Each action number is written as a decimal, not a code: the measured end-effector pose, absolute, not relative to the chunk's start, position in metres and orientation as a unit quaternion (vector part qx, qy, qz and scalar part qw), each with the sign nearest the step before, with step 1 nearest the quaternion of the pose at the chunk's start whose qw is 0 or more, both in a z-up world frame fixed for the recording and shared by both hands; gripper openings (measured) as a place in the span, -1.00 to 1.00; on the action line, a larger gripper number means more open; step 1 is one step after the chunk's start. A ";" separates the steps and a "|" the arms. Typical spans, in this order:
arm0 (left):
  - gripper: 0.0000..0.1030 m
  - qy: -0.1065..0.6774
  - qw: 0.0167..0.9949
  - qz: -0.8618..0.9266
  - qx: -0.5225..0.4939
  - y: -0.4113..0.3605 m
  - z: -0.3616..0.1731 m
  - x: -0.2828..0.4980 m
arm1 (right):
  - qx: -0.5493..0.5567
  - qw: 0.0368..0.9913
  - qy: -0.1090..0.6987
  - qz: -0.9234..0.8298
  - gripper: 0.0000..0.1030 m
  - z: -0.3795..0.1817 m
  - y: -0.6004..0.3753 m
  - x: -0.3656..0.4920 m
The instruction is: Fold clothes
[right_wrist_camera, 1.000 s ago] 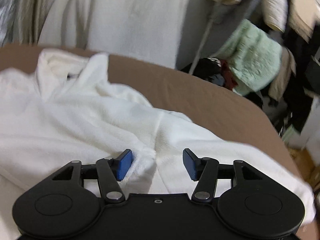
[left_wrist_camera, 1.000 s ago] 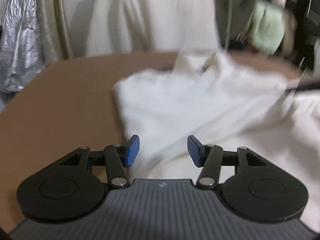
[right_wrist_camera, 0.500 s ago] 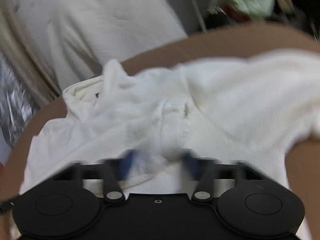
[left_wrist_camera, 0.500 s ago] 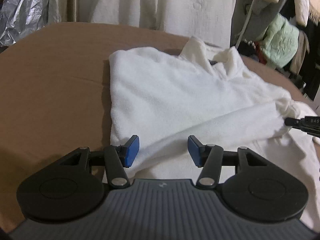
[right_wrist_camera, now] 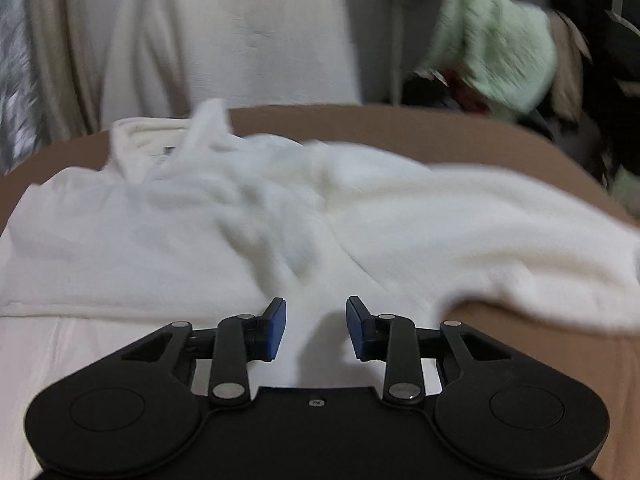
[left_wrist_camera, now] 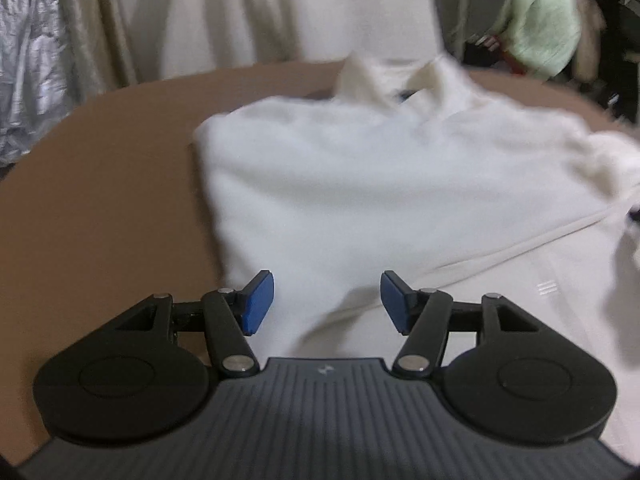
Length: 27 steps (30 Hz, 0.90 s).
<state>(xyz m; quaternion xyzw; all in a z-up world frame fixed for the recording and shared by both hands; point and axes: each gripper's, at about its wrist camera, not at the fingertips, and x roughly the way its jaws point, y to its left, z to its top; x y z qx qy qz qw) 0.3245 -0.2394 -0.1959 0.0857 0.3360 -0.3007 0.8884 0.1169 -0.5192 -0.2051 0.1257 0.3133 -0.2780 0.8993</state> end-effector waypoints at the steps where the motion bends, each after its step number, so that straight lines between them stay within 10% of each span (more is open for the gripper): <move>1: 0.16 0.333 0.886 -0.312 0.081 -0.245 -0.191 0.319 | 0.133 0.898 0.312 -0.280 -0.21 -0.205 -0.525 0.103; 6: 0.26 0.324 0.872 -0.360 0.074 -0.286 -0.164 0.295 | 0.166 0.887 0.301 -0.309 0.22 -0.208 -0.558 0.028; 15: 0.28 0.346 0.812 -0.452 0.125 -0.454 -0.166 0.253 | 0.431 0.806 0.182 -0.364 0.25 -0.229 -0.680 -0.067; 27: 0.28 0.382 0.805 -0.442 0.102 -0.480 -0.182 0.265 | 0.428 0.778 0.131 -0.441 0.34 -0.243 -0.730 -0.021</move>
